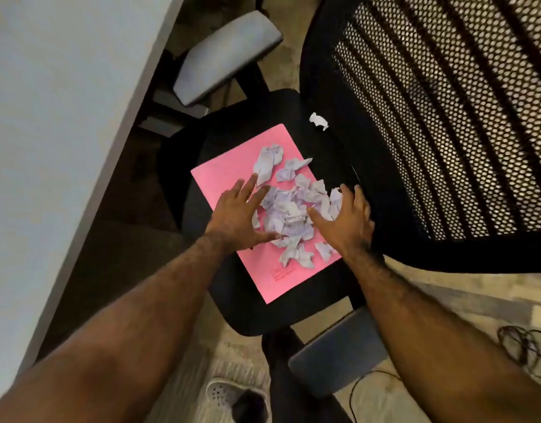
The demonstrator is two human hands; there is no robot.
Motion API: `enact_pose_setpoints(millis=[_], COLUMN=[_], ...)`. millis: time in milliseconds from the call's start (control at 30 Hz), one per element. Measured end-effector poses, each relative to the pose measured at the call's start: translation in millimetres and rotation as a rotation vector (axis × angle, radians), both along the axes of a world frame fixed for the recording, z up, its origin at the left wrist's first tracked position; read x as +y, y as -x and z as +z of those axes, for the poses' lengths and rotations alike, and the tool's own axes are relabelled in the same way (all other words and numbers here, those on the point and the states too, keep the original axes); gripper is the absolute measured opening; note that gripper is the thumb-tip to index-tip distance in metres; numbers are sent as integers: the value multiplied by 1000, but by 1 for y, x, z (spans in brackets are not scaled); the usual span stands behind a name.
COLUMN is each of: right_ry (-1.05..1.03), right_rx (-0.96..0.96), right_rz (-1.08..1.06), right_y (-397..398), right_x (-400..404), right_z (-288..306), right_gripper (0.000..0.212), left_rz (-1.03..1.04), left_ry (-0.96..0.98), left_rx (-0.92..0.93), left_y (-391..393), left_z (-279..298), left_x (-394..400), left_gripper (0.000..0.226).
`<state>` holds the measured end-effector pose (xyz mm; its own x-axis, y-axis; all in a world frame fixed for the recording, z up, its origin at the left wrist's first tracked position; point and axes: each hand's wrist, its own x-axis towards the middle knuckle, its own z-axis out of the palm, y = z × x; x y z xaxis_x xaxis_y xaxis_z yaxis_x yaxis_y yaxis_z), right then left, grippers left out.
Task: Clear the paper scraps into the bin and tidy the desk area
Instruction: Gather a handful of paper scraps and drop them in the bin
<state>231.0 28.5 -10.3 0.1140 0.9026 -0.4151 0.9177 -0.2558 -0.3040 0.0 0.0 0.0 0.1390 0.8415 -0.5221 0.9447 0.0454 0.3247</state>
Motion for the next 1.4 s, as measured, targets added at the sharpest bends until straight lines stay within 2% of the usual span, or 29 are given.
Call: enact_pose_setpoints(millis=[200,400,567,867,1033,1133,1300,1400], right_ry=[42,-103,-159,-292,-369,-386,-443,-430], right_rx=[-130,-218,-311,-26,60,131,235,301], right_rz=[96,256,384,337,152,20,-66,-80], right_y=[0,4,-4,-12,1,11,25,35], right_x=[14,16,22,30,33,34,28,20], right_z=[-30,-53,-64,-70,-53,-37,-15,-4], right_gripper=[91,67,55,34,25,21,20,21], left_rz=[-96,-178,-232,-135,-21,89,239,472], left_ry=[-138,-308,-381,-254,-296,-344,-404,-459], left_rx=[39,108,113,-14,-89,-154,-250,-356], left_y=[-13,-32,-38,-36,-31,-28,-25,-25], left_z=[-28,-57,-72,-63,-48,-33,-9,4], left_x=[8,14,19,34,33,28,16,10], left_gripper=[95,68,62,53,41,40,47,39])
